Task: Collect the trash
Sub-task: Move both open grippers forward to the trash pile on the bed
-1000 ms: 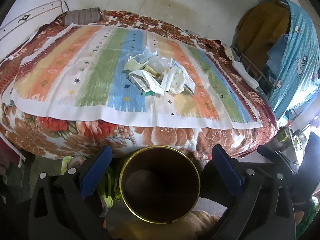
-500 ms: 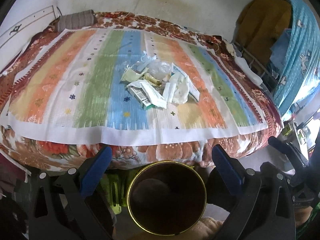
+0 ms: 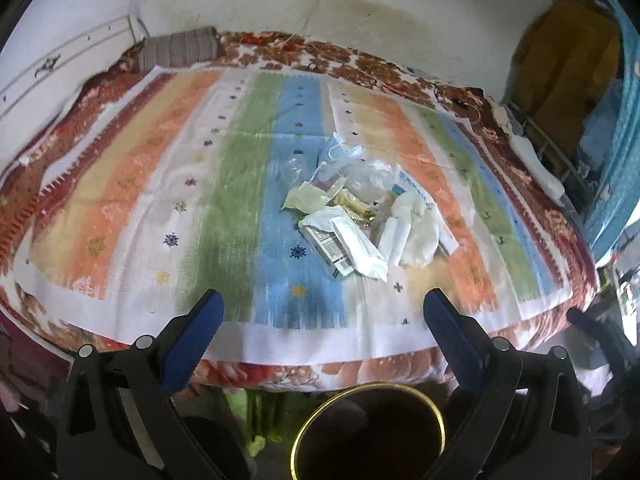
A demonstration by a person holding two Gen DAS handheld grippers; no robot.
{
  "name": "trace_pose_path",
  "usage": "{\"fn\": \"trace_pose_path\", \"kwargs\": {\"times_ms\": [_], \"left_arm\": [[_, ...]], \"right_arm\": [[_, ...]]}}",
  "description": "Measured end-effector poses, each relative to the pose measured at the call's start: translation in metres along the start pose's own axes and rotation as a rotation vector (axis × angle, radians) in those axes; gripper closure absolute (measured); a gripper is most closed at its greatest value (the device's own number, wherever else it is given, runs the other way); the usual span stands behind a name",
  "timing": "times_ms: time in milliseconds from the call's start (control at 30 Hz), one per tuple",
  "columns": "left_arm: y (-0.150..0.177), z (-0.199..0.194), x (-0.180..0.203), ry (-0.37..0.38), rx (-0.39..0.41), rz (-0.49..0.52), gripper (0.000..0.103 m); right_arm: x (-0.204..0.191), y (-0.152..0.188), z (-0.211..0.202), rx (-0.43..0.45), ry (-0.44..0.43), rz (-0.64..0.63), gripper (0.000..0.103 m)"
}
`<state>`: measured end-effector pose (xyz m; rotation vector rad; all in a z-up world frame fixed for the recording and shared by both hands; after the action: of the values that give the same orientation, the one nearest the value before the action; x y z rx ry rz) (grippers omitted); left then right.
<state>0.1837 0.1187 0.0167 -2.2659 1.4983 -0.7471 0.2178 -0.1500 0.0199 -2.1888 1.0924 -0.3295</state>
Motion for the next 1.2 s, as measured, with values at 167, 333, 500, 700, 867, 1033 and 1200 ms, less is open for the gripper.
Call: {"fn": "trace_pose_path", "kwargs": {"times_ms": [167, 333, 500, 700, 867, 1033, 1200], "left_arm": [[-0.013, 0.015, -0.005, -0.023, -0.003, 0.013, 0.006], [-0.023, 0.035, -0.007, 0.005, -0.043, 0.031, 0.006], [-0.029, 0.06, -0.005, 0.065, -0.108, 0.042, 0.006], [-0.034, 0.081, 0.003, 0.109, -0.137, 0.048, 0.014], [-0.038, 0.096, 0.001, 0.099, -0.161, 0.046, 0.014], [-0.039, 0.108, -0.009, 0.106, -0.178, -0.011, 0.014], [-0.041, 0.122, -0.006, 0.099, -0.201, 0.01, 0.017]], "right_arm": [[0.003, -0.016, 0.023, -0.038, 0.009, 0.014, 0.016], [0.011, -0.03, 0.049, -0.076, -0.042, 0.062, 0.021], [0.016, -0.039, 0.081, -0.127, -0.053, 0.067, 0.026], [0.029, -0.052, 0.116, -0.163, -0.083, 0.104, 0.038], [0.041, -0.056, 0.139, -0.181, -0.099, 0.164, 0.044], [0.05, -0.062, 0.159, -0.215, -0.118, 0.221, 0.051], [0.053, -0.066, 0.173, -0.228, -0.107, 0.235, 0.054]]}}
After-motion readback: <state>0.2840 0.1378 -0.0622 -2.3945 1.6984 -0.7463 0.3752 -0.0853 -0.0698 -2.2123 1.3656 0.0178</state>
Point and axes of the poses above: each gripper's, at about its wrist camera, not at the fingertips, and z roughly the way its jaws point, x to its right, y to its underside, the point moved 1 cm from there along z, roughly the way its jaws point, and after that the axes turned 4 degrees about -x, right-handed, at the moved point
